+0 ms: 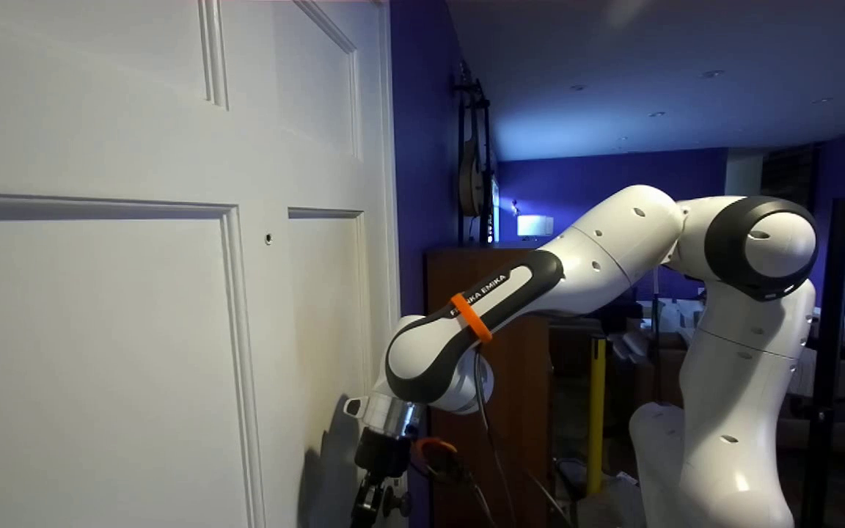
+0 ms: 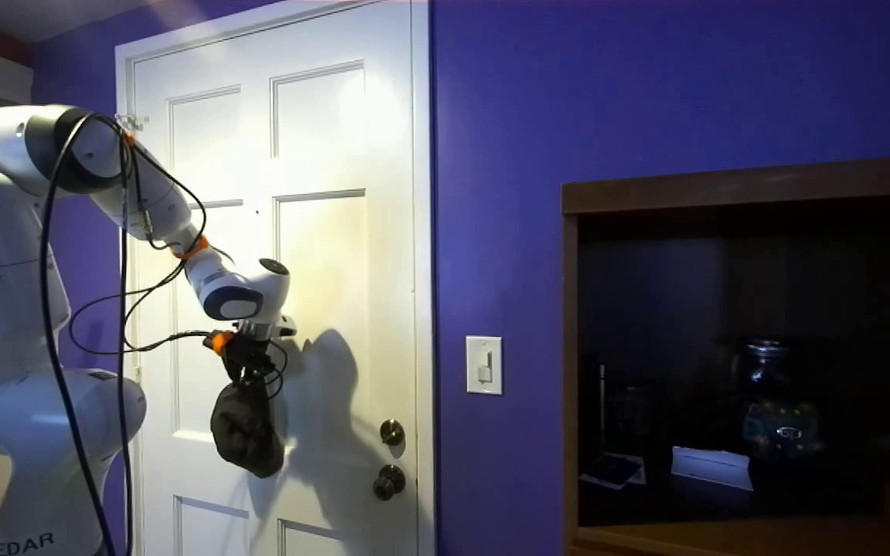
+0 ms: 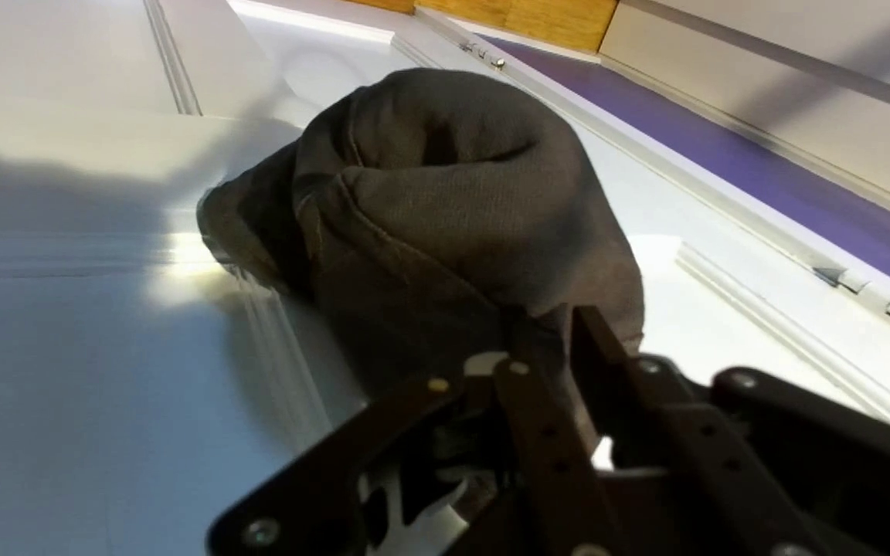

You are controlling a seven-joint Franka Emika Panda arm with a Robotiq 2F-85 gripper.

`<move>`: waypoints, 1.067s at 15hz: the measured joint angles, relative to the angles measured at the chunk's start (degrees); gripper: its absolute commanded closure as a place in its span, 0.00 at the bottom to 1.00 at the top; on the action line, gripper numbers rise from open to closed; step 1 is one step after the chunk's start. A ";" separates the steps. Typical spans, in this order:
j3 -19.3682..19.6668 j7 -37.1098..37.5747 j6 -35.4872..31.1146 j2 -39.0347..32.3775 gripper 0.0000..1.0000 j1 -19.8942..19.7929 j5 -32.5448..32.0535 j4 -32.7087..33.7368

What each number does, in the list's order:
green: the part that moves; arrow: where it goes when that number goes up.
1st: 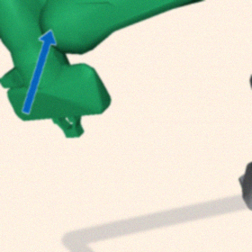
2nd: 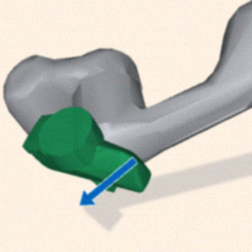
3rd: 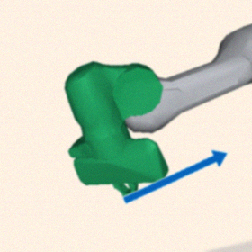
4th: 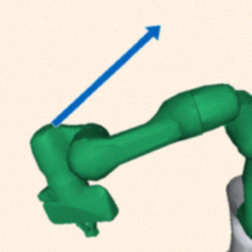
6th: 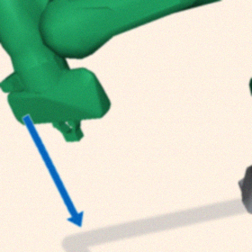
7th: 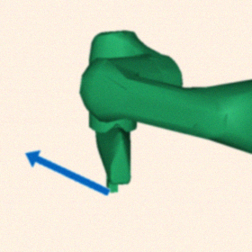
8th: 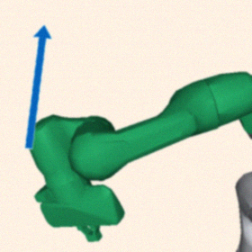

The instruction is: Remove the cap from the door coat hanging hook and put it on top of the cabinet

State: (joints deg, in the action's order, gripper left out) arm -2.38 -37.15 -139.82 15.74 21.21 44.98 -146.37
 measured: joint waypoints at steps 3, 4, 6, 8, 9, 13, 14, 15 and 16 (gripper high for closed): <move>-0.20 -0.83 0.00 -0.19 0.99 -0.25 0.08 0.00; -0.25 -1.09 0.00 -0.27 0.99 -0.32 0.08 0.00; -0.43 -1.57 0.00 -0.36 0.99 -0.59 0.08 0.00; -0.71 -1.69 0.00 -0.37 0.99 -0.84 0.08 0.02; -0.80 -1.70 -0.01 -0.37 0.99 -0.86 0.08 0.05; -1.82 -1.59 -0.45 -0.05 0.99 -1.07 0.02 0.13; -2.15 -1.54 -0.64 0.19 0.99 -1.18 0.01 0.13; -2.44 -1.43 -0.84 0.49 0.99 -1.29 -0.05 0.13; -2.75 -1.24 -1.06 0.83 0.99 -1.41 -0.22 0.13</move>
State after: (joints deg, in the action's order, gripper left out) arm -5.13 -38.39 -140.88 16.56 19.80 44.76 -146.24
